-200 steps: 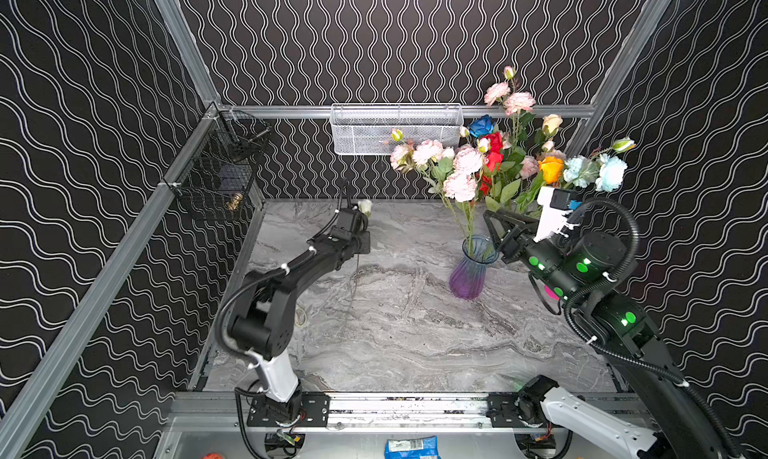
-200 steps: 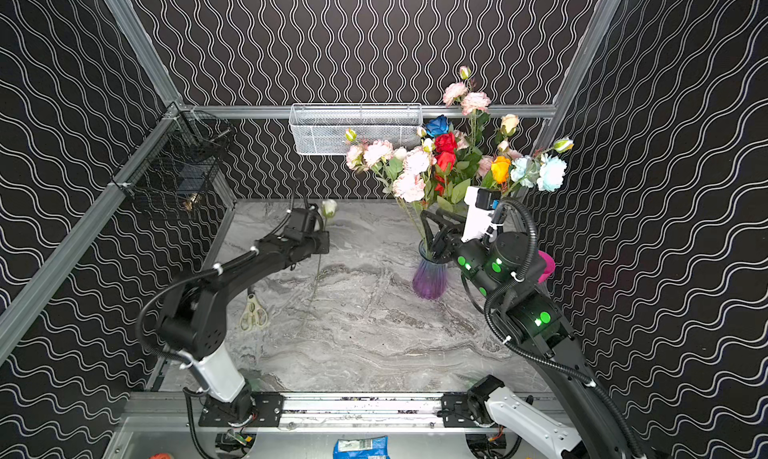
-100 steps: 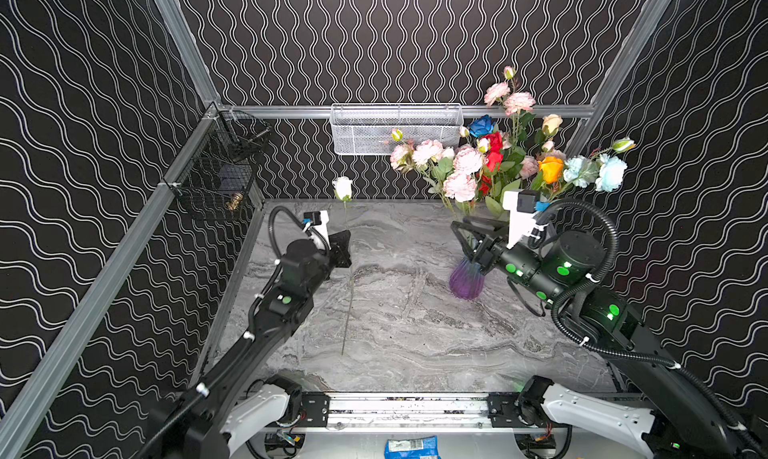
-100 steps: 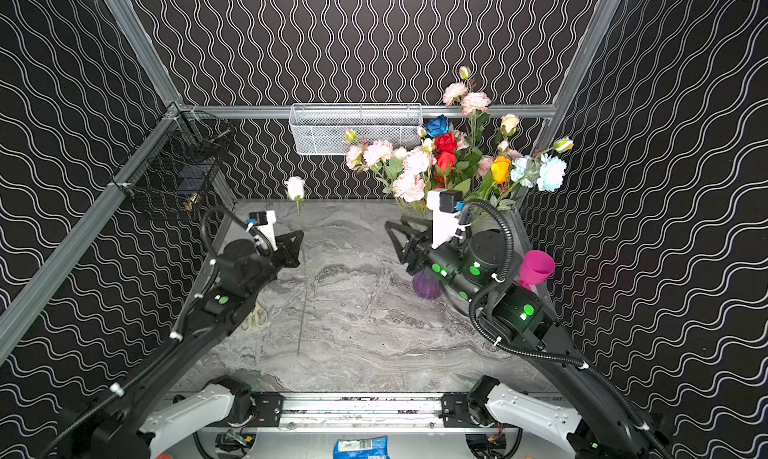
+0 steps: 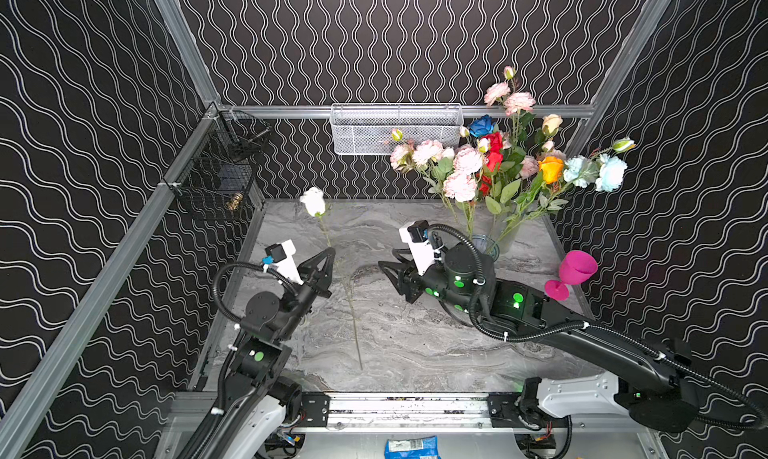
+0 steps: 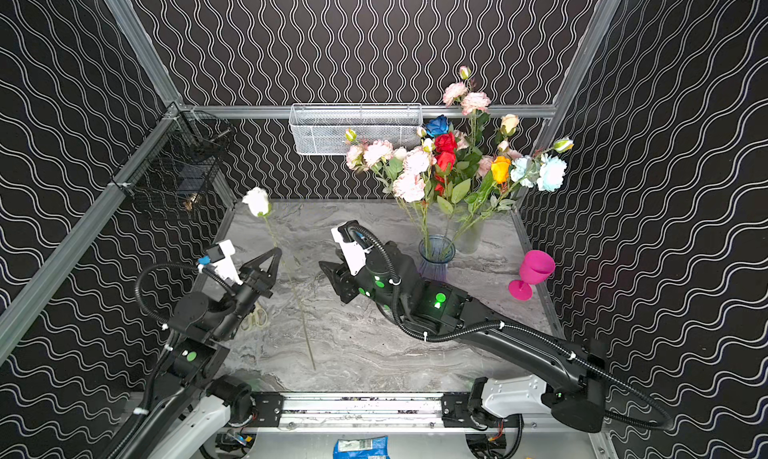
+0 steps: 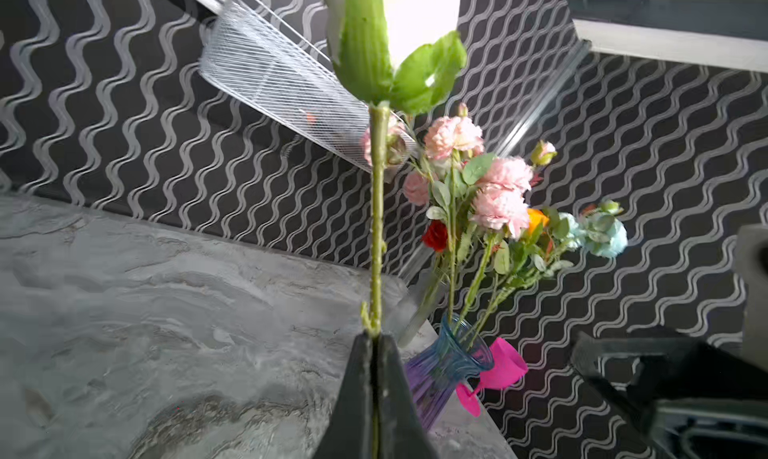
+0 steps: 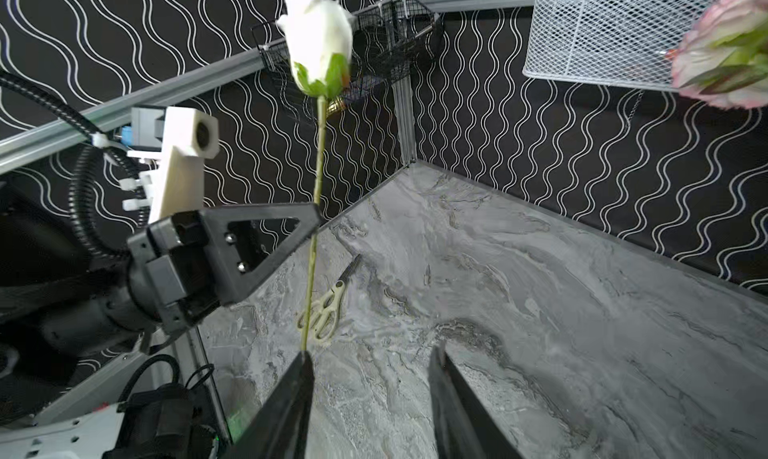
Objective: Arrange the flowers into the vase
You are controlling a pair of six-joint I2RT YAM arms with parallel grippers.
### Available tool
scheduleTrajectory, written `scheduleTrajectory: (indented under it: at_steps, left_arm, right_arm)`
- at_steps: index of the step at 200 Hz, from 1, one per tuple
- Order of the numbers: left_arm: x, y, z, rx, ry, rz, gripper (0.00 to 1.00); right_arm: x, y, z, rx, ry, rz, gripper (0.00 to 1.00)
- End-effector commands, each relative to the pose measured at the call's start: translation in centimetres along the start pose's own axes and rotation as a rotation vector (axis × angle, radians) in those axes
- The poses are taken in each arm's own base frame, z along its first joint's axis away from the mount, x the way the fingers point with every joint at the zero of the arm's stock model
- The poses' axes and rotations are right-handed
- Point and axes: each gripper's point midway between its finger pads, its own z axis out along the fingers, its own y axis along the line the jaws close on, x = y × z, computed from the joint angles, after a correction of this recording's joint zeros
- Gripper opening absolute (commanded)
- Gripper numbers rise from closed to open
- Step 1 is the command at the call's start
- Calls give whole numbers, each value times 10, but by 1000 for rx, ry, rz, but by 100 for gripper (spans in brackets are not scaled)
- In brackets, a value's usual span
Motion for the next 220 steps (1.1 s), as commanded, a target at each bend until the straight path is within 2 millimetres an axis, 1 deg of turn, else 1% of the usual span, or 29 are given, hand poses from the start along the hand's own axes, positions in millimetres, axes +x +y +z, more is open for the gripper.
scheduleTrajectory:
  at_steps: [1, 14, 29, 46, 60, 80, 116, 145, 159, 184, 208, 220]
  left_arm:
    - [-3, 32, -12, -166, -47, -56, 0]
    - [-1, 35, -13, -185, -39, -60, 0]
    - [1, 30, -9, -168, -3, -41, 0]
    - [1, 22, -4, -152, 40, -4, 0]
    - [-1, 17, -2, -140, 52, 15, 0]
    - [1, 11, 2, -107, 66, 20, 0]
    - [9, 0, 6, -37, 105, 19, 0]
    - [7, -17, 3, 52, 104, 50, 0]
    - [4, -22, -1, 78, 91, 54, 0]
    - [-2, -24, -7, 110, 26, 23, 0]
    - [-3, -24, -8, 111, 17, 10, 0]
    - [-3, -26, -7, 118, 17, 10, 0]
  right_arm:
    - [-13, 2, 2, -9, -77, 51, 48]
    - [-2, 2, 11, -9, -54, 58, 48]
    - [13, 3, 20, -12, -18, 62, 48]
    - [26, 5, 26, -27, 9, 63, 48]
    - [31, 5, 29, -33, 24, 60, 49]
    - [39, 12, 35, -63, 60, 43, 49]
    - [46, 20, 42, -102, 87, 40, 51]
    - [50, 26, 45, -140, 99, 54, 53]
    - [50, 28, 48, -151, 101, 66, 53]
    - [49, 33, 50, -171, 107, 74, 54]
    - [51, 35, 52, -184, 115, 79, 54]
    - [52, 41, 53, -219, 124, 81, 54]
